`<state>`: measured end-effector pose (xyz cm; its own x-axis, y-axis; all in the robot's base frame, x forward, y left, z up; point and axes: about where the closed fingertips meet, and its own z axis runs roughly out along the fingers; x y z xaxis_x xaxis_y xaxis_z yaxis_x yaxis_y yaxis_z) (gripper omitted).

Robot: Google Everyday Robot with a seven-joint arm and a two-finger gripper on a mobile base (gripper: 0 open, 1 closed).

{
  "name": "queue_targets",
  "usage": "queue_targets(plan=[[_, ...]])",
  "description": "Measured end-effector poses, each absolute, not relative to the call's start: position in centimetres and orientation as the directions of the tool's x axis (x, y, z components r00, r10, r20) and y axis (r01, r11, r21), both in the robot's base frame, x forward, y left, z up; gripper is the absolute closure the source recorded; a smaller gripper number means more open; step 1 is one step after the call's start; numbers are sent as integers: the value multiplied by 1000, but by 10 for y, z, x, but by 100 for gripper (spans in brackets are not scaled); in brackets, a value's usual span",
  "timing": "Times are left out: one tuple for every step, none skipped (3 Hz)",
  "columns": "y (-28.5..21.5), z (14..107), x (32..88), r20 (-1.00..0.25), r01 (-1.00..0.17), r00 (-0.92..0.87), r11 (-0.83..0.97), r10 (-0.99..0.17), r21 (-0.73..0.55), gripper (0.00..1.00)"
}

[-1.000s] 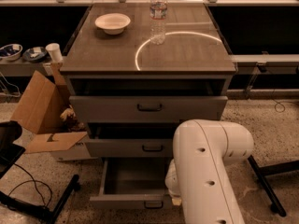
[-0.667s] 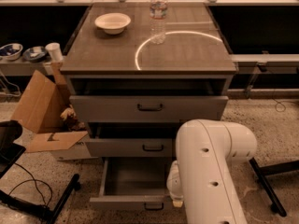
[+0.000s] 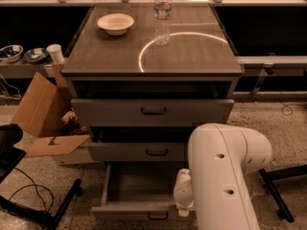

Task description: Open bottom drawer

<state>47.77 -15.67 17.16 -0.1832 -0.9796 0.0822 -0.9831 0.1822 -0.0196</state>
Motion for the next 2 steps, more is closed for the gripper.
queue_targets(plan=[[-157, 177, 475, 83, -981, -191, 190, -978, -25, 100], [-171, 175, 449, 79, -976, -220, 219, -972, -16, 100]])
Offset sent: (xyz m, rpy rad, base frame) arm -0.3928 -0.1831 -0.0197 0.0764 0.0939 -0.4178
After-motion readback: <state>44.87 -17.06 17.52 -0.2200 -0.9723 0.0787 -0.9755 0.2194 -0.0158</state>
